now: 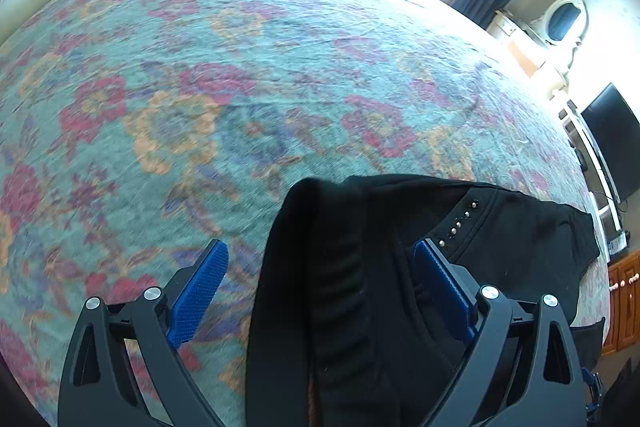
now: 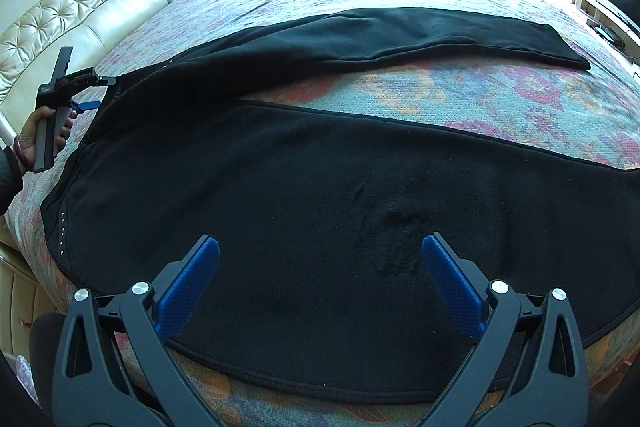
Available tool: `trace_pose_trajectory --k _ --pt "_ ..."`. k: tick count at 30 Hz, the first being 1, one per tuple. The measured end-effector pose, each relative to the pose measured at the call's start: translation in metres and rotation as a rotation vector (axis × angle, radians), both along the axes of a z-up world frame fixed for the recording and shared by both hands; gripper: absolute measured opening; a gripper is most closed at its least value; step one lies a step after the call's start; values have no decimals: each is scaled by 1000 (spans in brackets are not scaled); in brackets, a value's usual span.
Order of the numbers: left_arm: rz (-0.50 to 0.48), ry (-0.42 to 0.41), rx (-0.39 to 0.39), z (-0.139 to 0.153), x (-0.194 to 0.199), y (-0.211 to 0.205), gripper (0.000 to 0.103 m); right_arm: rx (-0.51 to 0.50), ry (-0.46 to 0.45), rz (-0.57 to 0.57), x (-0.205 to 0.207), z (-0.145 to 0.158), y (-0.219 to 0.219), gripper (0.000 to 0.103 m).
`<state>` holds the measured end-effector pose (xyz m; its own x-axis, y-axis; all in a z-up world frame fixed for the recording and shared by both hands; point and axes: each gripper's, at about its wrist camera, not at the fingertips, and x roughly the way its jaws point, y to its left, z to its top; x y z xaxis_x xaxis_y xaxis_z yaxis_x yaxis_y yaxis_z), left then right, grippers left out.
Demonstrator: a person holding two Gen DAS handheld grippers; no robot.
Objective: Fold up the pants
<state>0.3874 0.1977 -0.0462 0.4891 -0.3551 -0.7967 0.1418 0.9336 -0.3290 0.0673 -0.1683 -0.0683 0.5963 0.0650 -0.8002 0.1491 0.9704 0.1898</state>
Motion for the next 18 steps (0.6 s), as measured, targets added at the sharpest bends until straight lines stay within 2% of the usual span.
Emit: trace_pose_trajectory --k 2,4,9,11,14,15,16,17,18 --pt "-45 4 -51 -5 9 -4 93 11 5 4 4 -4 0 101" --pt "-53 82 -80 -20 20 -4 93 23 9 8 8 -7 0 101" --pt "-63 56 -108 -24 19 0 97 21 8 15 12 -10 3 101" --pt "-106 40 -63 -21 16 -4 97 25 6 16 12 -10 3 101" --pt "-87 -2 -17 -19 13 -9 94 35 4 28 16 -8 1 101" --pt "-86 -18 -23 -17 12 -10 83 48 2 37 17 -6 0 101" --pt "-67 -24 10 -17 12 -11 39 65 1 46 19 -4 -2 101" --pt "-40 -8 27 -19 14 -8 25 87 -4 56 21 -2 -4 101" --pt "-27 1 -5 -20 15 -4 24 108 -13 71 25 1 -7 101"
